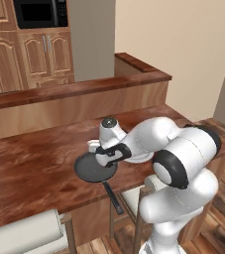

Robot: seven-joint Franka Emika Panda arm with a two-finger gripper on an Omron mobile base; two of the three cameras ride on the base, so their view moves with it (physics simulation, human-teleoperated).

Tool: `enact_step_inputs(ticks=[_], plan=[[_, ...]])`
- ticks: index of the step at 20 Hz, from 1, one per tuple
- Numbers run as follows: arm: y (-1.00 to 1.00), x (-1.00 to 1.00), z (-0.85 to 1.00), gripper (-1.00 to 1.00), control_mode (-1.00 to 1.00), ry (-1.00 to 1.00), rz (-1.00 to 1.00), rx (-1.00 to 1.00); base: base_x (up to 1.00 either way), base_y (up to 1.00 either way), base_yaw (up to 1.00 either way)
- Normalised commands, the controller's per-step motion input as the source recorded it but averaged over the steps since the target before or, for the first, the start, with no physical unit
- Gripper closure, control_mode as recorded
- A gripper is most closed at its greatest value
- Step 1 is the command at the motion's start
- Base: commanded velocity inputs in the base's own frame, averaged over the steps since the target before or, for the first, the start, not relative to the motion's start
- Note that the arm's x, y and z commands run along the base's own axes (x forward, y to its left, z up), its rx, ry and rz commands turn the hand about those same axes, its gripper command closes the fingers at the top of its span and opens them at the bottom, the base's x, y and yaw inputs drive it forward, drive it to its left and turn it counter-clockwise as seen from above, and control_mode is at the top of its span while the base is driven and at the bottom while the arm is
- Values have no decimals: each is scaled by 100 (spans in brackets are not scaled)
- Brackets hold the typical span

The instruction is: Pick up the pan with the steak in it and place it on the dining table. Then place the steak on the plate.

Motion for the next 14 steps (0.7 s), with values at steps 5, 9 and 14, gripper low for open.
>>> enact_step_inputs(ticks=[5, 9, 14], plan=[[-70, 41, 21, 100, -100, 0, -2, 6, 0, 0, 0], [-64, 57, 21, 100, -100, 0, -2, 7, 0, 0, 0], [-56, 49, -1, 100, -100, 0, 0, 5, 0, 0, 0]])
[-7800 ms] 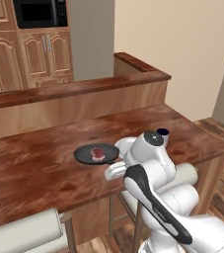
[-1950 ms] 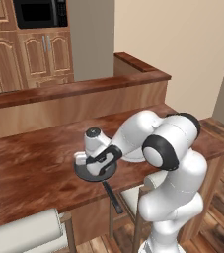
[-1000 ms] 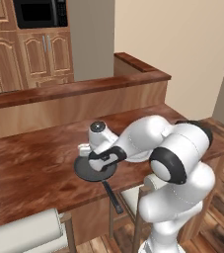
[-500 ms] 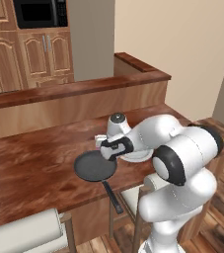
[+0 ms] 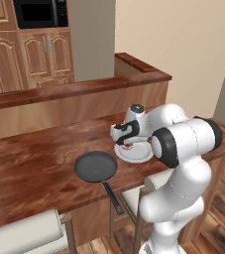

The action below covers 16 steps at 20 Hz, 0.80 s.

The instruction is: Pick up the pan with the steak in it and place it on the dining table. Then place the steak on the plate.

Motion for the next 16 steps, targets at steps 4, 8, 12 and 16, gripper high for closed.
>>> enact_step_inputs(ticks=[4, 8, 12, 16], plan=[[-39, 20, -6, 100, -100, -3, 0, 1, 0, 0, 0], [0, 0, -2, 100, -100, 0, 0, 0, 0, 0, 0], [0, 1, -30, 100, -100, 0, 0, 0, 0, 0, 0], [-3, 8, -34, 100, -100, 0, 0, 0, 0, 0, 0]])
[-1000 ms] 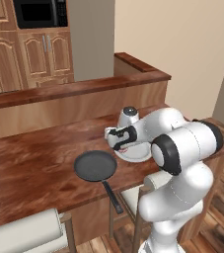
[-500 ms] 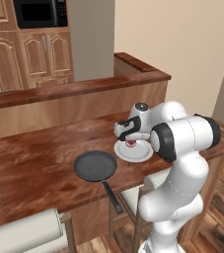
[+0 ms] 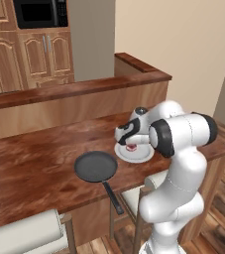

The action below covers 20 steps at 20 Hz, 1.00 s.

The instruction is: Pick up the pan with the steak in it and place it on the dining table. Then place the steak on the plate.

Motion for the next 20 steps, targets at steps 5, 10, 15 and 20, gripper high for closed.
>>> enact_step_inputs(ticks=[5, 10, 15, 20], plan=[[-9, 20, -25, 100, -100, -1, 0, 0, 0, 0, 0], [-13, 18, -26, 100, -100, -5, 0, -1, 0, 0, 0], [-1, 4, -20, 100, -100, -4, 0, -1, 0, 0, 0], [0, 5, -18, 100, -100, -3, 0, 0, 0, 0, 0]])
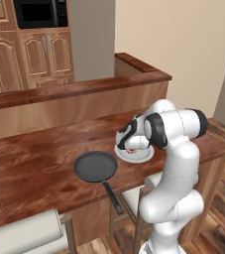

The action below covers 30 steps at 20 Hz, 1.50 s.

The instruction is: Pick up the pan with the steak in it and place it on the dining table. Then place the steak on the plate.

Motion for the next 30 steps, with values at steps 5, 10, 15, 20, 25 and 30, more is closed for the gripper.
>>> enact_step_inputs(ticks=[5, 10, 15, 20, 25, 30], plan=[[0, 1, -2, -100, -100, 0, 0, 0, 0, 0, 0], [-2, 1, 30, -100, -100, 0, -1, 1, 0, 0, 0], [0, 0, 63, -100, -100, 0, -4, 0, 0, 0, 0], [0, 0, 68, -100, -100, 0, -3, 0, 0, 0, 0], [-7, -50, 67, -100, -100, 0, 0, 0, 0, 0, 0], [-18, -97, 42, -100, -100, -11, 3, 0, 0, 0, 0]])
